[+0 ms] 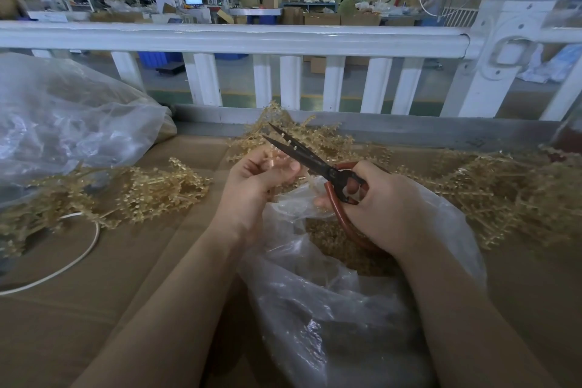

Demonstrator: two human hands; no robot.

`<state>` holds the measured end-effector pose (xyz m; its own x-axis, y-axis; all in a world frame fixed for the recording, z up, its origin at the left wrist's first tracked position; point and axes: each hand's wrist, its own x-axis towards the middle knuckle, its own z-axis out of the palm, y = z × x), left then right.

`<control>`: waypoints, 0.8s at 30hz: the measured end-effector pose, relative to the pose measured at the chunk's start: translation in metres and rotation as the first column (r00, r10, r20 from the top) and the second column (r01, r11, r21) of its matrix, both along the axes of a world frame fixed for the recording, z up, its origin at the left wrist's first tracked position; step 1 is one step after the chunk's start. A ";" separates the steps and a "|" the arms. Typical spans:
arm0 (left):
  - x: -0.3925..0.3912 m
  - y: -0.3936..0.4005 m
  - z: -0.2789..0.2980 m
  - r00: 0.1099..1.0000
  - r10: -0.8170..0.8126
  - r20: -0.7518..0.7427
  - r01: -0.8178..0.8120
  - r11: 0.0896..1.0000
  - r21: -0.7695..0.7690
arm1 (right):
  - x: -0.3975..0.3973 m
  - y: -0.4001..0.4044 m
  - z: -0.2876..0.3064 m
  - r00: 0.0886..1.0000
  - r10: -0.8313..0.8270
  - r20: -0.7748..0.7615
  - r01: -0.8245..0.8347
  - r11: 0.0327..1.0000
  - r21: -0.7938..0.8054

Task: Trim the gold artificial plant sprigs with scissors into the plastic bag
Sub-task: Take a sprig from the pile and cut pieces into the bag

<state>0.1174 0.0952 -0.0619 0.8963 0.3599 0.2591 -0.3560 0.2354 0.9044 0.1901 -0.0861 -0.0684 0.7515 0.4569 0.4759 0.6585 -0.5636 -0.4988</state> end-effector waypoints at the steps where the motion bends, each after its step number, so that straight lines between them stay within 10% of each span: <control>1: 0.000 0.000 0.000 1.000 0.021 0.005 -0.021 1.000 0.003 | 0.000 -0.001 0.000 1.000 -0.004 -0.005 0.004 1.000 0.002; 24: 0.006 0.002 -0.007 0.990 0.088 0.108 -0.096 0.993 0.070 | 0.006 0.000 -0.006 1.000 -0.003 0.028 0.003 1.000 0.014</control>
<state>0.1231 0.0971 -0.0685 0.8267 0.4159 0.3789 -0.4666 0.1305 0.8748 0.1963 -0.0860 -0.0742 0.7394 0.4476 0.5030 0.6704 -0.5586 -0.4884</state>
